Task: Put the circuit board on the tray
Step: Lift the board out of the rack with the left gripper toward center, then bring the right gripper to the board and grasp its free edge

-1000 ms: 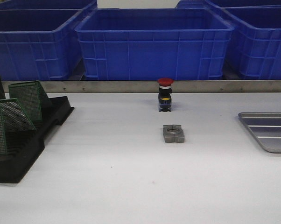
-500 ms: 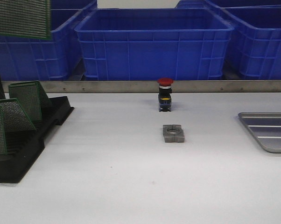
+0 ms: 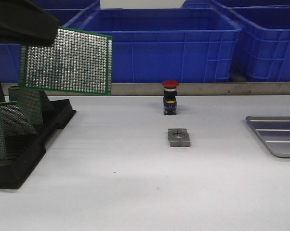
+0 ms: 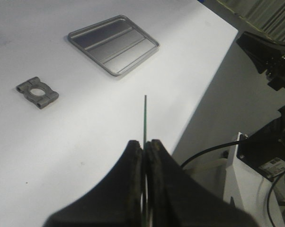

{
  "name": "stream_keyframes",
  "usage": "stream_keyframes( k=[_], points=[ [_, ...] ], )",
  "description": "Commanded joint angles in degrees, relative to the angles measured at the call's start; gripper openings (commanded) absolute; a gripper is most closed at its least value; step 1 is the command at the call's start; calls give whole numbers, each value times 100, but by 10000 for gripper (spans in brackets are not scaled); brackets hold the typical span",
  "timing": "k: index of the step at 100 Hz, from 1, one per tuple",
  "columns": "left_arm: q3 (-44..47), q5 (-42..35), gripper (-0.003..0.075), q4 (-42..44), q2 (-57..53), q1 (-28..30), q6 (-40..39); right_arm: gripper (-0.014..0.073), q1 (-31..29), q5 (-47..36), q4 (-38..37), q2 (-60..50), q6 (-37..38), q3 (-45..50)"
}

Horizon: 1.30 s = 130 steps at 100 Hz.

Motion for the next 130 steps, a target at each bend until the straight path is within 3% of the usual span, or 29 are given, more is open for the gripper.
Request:
stream_keyframes(
  k=[1, 46, 71, 105, 114, 130],
  points=[
    [-159, 317, -20, -463, 57, -69, 10, -61, 0, -439, -61, -119, -17, -73],
    [-159, 50, -20, -632, 852, -1027, 32, -61, 0, -355, 144, -113, 0, -154],
    [-159, 83, -20, -813, 941, -1123, 32, -61, 0, 1302, 321, 356, 0, -1222],
    [-159, 97, -20, -790, 941, -1123, 32, -52, 0, 3363, 963, 2203, -6, -2622],
    [-159, 97, -20, -781, 941, -1123, 32, 32, 0, 3526, 1228, 2706, -30, -2881],
    [-159, 97, -20, -781, 941, -1123, 32, 380, 0, 3557, 1909, 3402, -436, -3144]
  ],
)
